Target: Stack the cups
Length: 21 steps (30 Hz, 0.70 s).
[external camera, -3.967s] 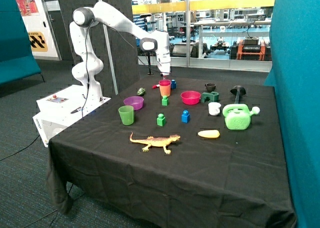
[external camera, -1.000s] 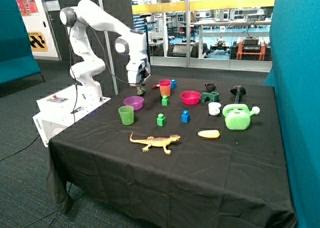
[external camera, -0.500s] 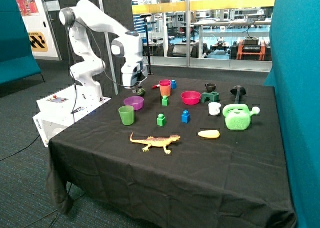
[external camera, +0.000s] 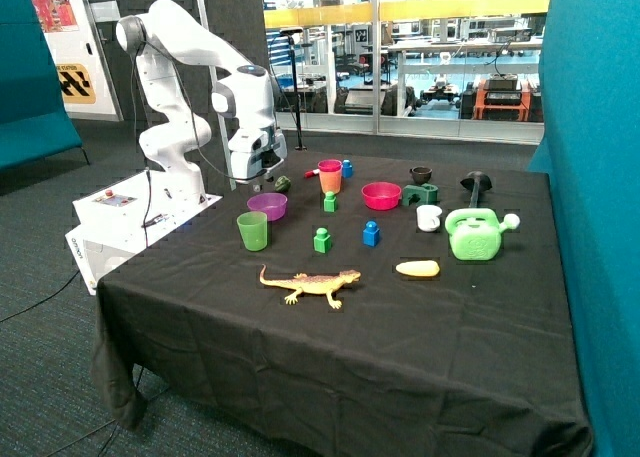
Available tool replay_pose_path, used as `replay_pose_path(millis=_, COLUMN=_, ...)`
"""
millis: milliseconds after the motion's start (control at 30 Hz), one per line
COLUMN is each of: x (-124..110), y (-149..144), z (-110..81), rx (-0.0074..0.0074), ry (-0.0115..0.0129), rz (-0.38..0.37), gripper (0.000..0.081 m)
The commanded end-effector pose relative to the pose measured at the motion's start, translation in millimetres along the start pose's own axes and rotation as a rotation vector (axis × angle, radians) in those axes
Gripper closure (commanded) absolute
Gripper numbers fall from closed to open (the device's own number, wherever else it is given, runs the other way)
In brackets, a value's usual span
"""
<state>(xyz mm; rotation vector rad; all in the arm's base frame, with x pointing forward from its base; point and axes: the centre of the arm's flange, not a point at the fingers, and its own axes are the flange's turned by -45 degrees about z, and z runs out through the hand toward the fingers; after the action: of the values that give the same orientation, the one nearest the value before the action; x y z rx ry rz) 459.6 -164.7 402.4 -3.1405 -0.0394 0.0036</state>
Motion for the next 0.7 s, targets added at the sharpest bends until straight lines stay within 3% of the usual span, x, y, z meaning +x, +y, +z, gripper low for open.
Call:
replay_pose_path(millis=0, x=-16, y=27, z=2.0, rx=-0.0008, ry=0.0023, rz=0.041, gripper=0.0335)
replay_pose_path(millis=333, x=-25, y=42, z=7.4, rx=-0.0008, ry=0.0023, rz=0.062, gripper=0.0338)
replay_pose_path(millis=667, x=-12, y=53, z=8.9, rx=-0.0008, ry=0.0023, rz=0.065, gripper=0.0341)
